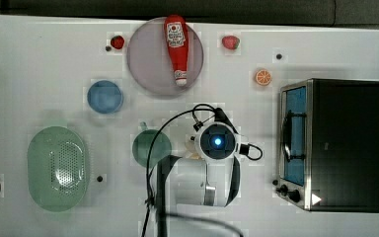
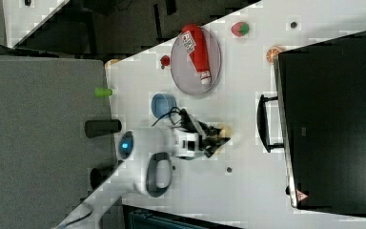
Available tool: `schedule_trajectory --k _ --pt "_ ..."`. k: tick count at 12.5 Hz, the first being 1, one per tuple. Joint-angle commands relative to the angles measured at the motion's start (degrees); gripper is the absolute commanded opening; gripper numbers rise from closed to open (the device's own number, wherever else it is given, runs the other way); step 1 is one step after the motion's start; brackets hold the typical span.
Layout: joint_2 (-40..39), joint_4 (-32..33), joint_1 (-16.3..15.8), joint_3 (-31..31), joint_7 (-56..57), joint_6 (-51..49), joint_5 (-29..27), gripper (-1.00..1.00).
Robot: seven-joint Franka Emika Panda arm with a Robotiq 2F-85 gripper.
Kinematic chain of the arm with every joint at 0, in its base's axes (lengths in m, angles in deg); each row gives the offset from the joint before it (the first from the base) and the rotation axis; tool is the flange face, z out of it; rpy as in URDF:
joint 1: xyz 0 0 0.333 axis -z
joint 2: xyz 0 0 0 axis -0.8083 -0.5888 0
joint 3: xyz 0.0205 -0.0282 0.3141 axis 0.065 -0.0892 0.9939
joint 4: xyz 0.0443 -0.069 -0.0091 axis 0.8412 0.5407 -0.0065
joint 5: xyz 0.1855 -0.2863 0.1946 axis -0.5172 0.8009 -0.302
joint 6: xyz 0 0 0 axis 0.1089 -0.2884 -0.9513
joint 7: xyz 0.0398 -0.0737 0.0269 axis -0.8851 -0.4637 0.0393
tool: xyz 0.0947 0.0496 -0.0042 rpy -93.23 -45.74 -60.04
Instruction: Pick banana from table and place on oven.
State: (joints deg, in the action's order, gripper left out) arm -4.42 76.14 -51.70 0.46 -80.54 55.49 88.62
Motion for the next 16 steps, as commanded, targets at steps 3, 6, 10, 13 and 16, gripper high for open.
schedule_trajectory --k 3,6,10,13,16 --pt "20.97 -11.47 -1.76 0.33 -1.65 -24.72 -0.43 -0.48" --pt "23.72 -20.44 -1.56 -0.04 -1.65 -38.72 -0.42 -0.48" --pt "21.76 -30.43 -0.03 -5.04 0.35 -46.68 -0.04 -0.48" --pt "17.2 -35.67 0.75 -12.04 15.47 -47.1 2.4 -0.48" --pt "11.81 -38.53 1.05 -19.87 26.77 -45.87 2.47 -0.48"
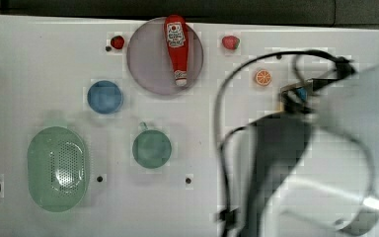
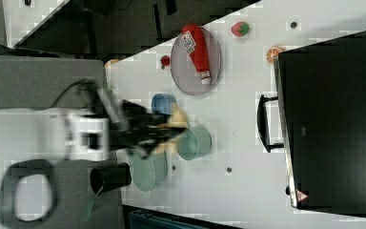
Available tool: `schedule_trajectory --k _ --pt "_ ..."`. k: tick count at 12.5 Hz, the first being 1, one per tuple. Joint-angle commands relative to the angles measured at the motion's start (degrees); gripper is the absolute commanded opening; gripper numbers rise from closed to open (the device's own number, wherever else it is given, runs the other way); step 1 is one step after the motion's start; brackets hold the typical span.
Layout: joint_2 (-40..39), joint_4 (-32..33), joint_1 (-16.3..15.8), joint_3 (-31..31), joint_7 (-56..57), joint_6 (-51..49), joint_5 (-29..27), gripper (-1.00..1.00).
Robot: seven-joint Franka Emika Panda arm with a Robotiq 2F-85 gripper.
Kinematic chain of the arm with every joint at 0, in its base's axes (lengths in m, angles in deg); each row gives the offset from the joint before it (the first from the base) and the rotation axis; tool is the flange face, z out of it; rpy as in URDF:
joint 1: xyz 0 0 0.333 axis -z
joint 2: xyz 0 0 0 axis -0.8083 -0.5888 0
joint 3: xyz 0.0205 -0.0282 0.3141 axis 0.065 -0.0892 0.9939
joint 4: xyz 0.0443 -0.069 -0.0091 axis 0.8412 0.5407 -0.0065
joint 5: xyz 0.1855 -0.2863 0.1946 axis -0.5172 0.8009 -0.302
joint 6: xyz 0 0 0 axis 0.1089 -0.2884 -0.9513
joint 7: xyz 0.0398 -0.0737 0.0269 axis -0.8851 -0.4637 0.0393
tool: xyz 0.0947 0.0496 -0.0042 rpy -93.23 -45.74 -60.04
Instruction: Pick banana from table and place on oven.
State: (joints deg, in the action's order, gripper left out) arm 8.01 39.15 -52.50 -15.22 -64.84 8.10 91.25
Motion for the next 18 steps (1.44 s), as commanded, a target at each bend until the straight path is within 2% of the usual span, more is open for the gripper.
schedule_trajectory --k 1,5,8,10,11,12,17,18 --pt "-2.07 -1.58 2.03 -6.71 13.85 3.68 -0.16 -0.48" --pt "-8.61 -1.28 2.53 -14.42 25.04 13.41 -0.83 -0.48" --pt "-13.82 -1.13 3.54 -16.94 29.77 14.31 -8.91 -0.48" --pt "-16.07 -1.12 4.24 -17.51 31.42 16.23 -10.73 -0.48" --pt "-16.81 -1.01 4.44 -17.51 31.49 16.87 -10.73 -0.39" --pt "-17.32 -0.78 4.45 -17.51 31.47 17.35 -10.73 -0.19" --pt "-17.06 0.14 4.55 -17.81 31.61 17.33 -10.67 0.91" --pt "-16.16 -0.42 4.29 -17.77 32.36 16.98 -10.44 1.0"
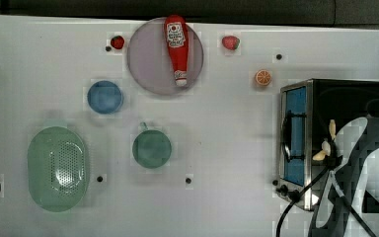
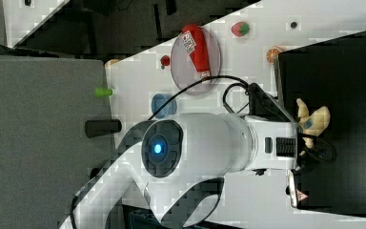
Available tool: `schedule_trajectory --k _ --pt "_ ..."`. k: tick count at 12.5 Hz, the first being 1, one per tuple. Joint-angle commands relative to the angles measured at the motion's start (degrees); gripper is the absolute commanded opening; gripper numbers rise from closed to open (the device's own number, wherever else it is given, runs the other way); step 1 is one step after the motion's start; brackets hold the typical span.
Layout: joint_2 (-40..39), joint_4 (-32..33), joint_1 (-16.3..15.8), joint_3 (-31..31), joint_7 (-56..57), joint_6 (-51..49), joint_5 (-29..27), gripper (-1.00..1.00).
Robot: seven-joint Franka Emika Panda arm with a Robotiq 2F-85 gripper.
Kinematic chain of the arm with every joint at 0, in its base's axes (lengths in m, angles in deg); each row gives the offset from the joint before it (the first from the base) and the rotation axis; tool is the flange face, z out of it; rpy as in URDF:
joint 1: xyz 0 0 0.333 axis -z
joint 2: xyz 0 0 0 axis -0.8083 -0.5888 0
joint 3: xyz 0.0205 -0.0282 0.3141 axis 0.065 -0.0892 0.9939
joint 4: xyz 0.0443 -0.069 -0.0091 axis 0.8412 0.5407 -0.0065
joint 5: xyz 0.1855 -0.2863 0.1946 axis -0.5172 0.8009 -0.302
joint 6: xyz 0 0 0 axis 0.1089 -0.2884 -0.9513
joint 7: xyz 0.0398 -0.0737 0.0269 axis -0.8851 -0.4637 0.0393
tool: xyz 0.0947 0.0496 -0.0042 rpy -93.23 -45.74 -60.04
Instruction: Pick banana from table and place on oven.
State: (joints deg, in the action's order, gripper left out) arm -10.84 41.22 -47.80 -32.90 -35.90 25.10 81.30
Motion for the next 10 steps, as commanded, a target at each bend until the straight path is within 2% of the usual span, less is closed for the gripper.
schedule_trajectory --k 1,3,6,8,10 --pt "4.13 -3.33 -0.98 -0.06 3.8 -0.5 0.39 1.0" --pt "8.02 -5.2 -2.72 0.58 3.82 -3.62 1.78 1.0" --pt "14.9 -5.69 -6.16 5.21 0.86 -15.76 2.08 1.0" --pt "18.65 -5.01 -7.78 10.17 -10.25 -20.71 2.09 1.0" --pt "22.35 -2.49 -8.31 15.72 -23.36 -21.55 2.16 1.0"
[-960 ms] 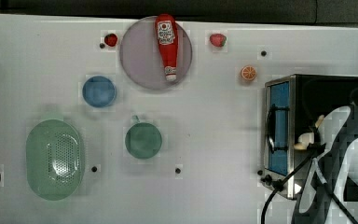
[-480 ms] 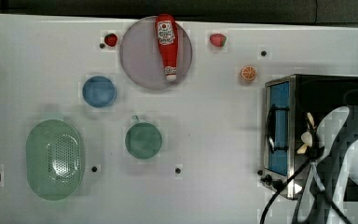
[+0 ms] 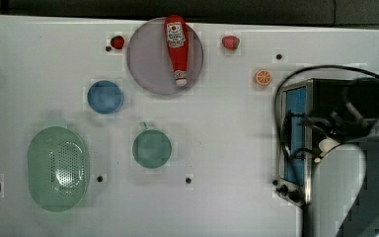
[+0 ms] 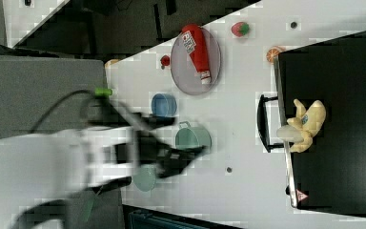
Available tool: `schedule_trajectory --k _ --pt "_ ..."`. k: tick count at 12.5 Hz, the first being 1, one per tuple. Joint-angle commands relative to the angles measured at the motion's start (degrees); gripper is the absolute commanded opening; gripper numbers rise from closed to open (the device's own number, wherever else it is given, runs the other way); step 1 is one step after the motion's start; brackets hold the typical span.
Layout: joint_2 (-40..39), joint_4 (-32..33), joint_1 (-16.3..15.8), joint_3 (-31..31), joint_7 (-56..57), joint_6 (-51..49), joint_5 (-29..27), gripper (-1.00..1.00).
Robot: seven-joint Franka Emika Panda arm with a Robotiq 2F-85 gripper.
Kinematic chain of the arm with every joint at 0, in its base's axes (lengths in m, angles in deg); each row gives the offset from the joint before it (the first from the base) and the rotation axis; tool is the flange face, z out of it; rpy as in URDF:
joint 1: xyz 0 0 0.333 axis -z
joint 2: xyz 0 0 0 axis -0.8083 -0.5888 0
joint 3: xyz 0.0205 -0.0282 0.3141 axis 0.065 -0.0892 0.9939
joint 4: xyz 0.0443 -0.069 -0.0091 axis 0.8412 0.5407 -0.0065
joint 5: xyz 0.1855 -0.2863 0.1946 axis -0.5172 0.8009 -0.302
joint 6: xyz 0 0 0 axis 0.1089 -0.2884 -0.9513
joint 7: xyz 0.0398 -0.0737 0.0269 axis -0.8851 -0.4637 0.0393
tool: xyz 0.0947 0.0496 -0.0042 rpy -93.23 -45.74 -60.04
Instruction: Pick banana from table and place on oven.
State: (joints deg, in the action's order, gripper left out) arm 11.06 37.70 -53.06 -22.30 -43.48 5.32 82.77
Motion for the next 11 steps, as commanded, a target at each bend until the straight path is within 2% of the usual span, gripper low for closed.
schedule_trajectory --k 1,4,5,7,10,11 --pt "2.06 2.57 -3.19 8.03 -21.63 -1.54 0.69 1.0" --pt "4.97 5.27 -3.25 15.81 -39.1 -0.74 1.54 1.0" --pt "5.52 5.57 -3.26 17.3 -41.88 -0.92 1.64 1.0" --pt "6.15 5.65 -3.26 18.92 -42.83 -1.15 2.55 1.0" --pt "6.53 5.66 -3.26 20.07 -42.82 -1.15 9.65 1.0" --pt "6.53 5.65 -3.27 20.17 -42.82 -1.12 9.21 1.0"
